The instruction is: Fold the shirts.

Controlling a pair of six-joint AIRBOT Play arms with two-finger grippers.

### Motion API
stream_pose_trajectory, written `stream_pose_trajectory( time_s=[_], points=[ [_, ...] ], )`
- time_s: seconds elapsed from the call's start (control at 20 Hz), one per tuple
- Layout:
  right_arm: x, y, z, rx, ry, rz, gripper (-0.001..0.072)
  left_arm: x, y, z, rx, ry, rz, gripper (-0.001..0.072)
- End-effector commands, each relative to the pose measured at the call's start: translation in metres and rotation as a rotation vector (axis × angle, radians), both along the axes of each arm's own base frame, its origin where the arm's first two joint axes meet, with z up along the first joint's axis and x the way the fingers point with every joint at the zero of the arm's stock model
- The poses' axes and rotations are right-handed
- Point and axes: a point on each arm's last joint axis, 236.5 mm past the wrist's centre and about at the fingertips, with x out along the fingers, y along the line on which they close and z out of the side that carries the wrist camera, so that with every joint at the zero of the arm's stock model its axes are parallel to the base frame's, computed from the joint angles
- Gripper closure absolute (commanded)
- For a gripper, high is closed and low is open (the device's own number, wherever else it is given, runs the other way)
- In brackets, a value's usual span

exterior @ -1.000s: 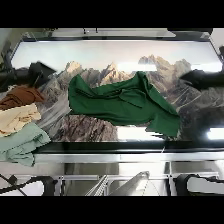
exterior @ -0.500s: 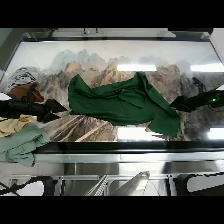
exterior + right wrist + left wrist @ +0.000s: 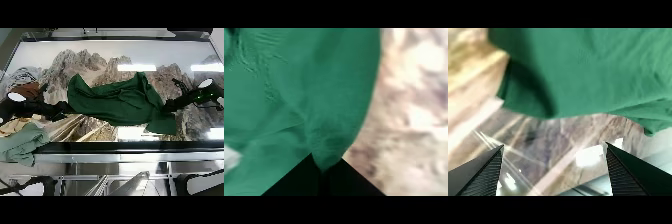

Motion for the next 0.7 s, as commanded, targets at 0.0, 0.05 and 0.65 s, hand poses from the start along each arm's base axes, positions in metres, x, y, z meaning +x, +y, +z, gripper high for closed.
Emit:
stream_pose_trajectory(
  time_s=[0.0,0.05,0.65],
  points=[
    [0.006,0.012,0.027,0.046,-0.045,0.007,0.069,0.027,-0.011,-0.015,0.034,-0.037,-0.058,0.0019],
    [0.006,0.012,0.032,0.046,-0.052,0.009,0.069,0.035,-0.014,-0.02,0.034,-0.033,-0.07,0.0019],
    [-0.022,0.031,0.17,0.113,-0.249,0.042,0.0691,0.011,-0.107,0.179,-0.486,-0.172,-0.444,0.0701]
  ],
)
